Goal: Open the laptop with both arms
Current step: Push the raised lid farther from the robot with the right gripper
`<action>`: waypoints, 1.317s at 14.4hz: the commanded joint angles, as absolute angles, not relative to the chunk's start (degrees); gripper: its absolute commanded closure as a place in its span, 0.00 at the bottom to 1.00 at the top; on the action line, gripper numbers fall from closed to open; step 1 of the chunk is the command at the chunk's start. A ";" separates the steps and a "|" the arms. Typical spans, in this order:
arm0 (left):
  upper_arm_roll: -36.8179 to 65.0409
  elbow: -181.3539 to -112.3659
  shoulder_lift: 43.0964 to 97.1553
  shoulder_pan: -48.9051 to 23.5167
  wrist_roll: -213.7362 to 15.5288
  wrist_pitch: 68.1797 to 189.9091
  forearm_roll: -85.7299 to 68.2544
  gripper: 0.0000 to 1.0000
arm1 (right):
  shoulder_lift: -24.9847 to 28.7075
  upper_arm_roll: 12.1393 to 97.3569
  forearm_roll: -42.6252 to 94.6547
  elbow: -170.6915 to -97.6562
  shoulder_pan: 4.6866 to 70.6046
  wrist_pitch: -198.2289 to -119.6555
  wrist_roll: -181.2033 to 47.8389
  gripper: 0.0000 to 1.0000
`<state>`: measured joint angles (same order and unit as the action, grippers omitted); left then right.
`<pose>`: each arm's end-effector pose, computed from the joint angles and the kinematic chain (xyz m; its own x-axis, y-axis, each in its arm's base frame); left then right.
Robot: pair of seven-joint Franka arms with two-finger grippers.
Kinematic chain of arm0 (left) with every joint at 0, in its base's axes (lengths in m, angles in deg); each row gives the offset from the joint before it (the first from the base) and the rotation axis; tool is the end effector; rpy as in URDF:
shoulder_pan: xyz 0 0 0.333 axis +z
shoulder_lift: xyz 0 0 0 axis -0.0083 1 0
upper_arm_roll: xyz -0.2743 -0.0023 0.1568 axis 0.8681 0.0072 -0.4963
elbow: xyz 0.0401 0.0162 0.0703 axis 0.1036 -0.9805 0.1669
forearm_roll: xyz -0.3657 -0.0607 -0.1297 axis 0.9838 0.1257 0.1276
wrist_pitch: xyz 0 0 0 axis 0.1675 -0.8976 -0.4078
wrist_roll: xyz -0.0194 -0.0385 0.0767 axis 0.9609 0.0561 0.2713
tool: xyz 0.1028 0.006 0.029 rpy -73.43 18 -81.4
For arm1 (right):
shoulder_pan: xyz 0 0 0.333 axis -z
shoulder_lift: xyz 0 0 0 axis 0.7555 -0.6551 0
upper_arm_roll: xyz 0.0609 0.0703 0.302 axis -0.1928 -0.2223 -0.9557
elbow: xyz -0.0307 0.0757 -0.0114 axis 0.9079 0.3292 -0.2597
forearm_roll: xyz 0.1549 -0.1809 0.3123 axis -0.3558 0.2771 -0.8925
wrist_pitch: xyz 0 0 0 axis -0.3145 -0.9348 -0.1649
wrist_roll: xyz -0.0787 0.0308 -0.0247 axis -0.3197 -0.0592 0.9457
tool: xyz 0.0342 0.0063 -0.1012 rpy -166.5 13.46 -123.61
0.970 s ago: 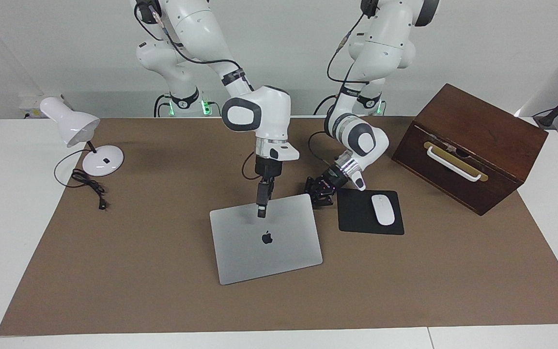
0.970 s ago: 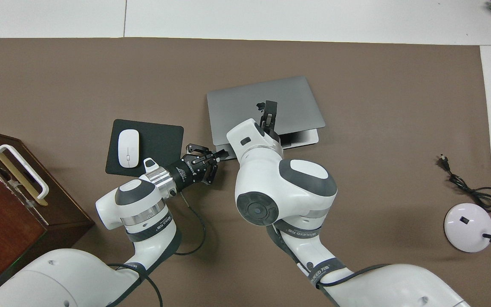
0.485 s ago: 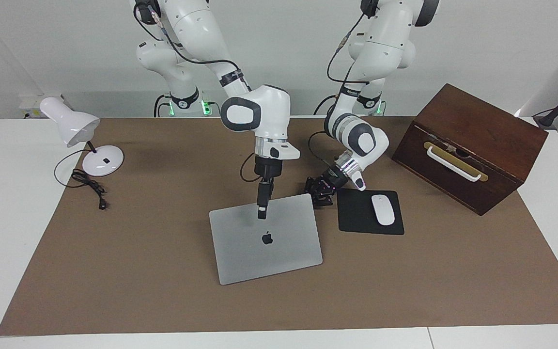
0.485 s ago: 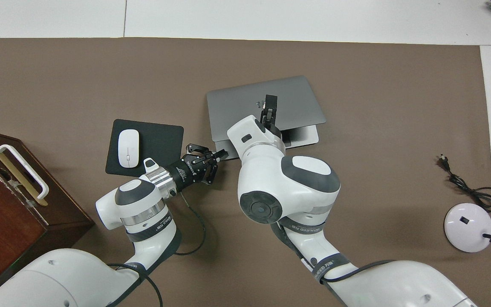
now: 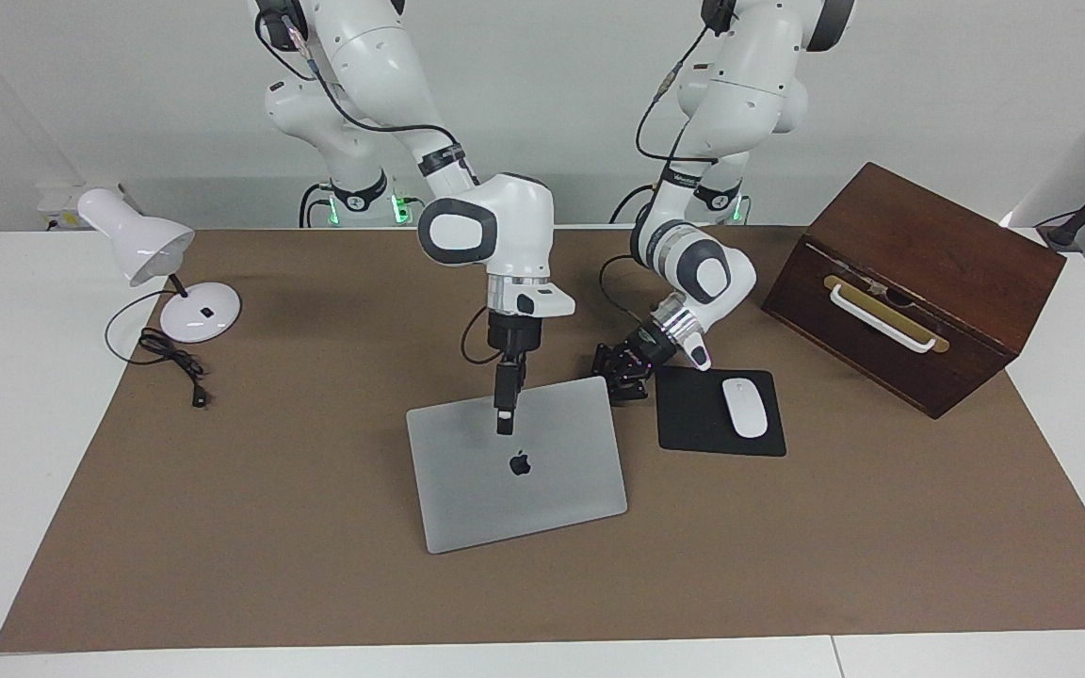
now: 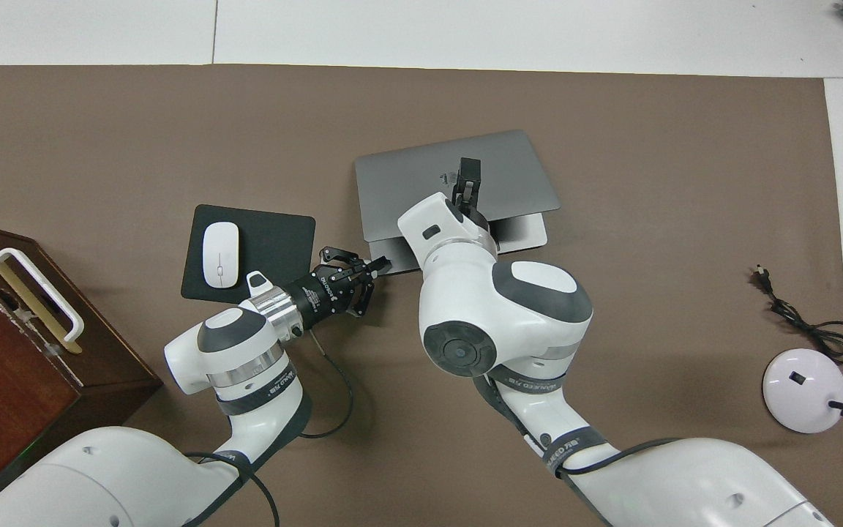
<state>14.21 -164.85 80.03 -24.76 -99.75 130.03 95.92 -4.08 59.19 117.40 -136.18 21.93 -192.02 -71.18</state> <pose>0.4783 -0.2513 0.2107 -0.0358 0.4283 -0.9029 0.8939 0.4178 0.1627 0.5674 0.3470 0.3627 0.1452 0.9893 0.0141 0.7111 -0.1143 0.6938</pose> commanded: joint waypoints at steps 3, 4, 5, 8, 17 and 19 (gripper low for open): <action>14.16 -163.79 84.76 -24.65 -97.11 130.93 97.08 1.00 | -5.65 58.70 119.53 -132.73 22.44 -192.96 -70.90 0.00; 14.16 -163.87 84.76 -24.65 -97.11 130.93 97.08 1.00 | -5.65 58.70 119.53 -132.64 22.35 -192.78 -70.64 0.00; 14.16 -163.87 84.76 -24.65 -97.11 130.93 97.08 1.00 | -5.65 58.61 119.53 -132.55 22.18 -192.78 -70.72 0.00; 14.16 -163.78 84.76 -24.65 -97.11 130.93 97.08 1.00 | -5.74 58.70 119.53 -131.41 22.18 -192.69 -70.11 0.00; 14.16 -163.78 84.76 -24.47 -97.11 130.76 97.08 1.00 | -6.61 58.61 119.53 -128.42 22.79 -193.13 -69.23 0.00; 14.16 -163.78 84.68 -24.47 -97.11 130.76 97.08 1.00 | -6.70 58.61 119.53 -128.33 22.70 -194.09 -69.32 0.00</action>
<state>14.20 -164.87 80.04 -24.75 -99.70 129.94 95.98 -5.16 59.05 117.51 -130.67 21.78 -192.16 -69.51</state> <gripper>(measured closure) 0.991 0.000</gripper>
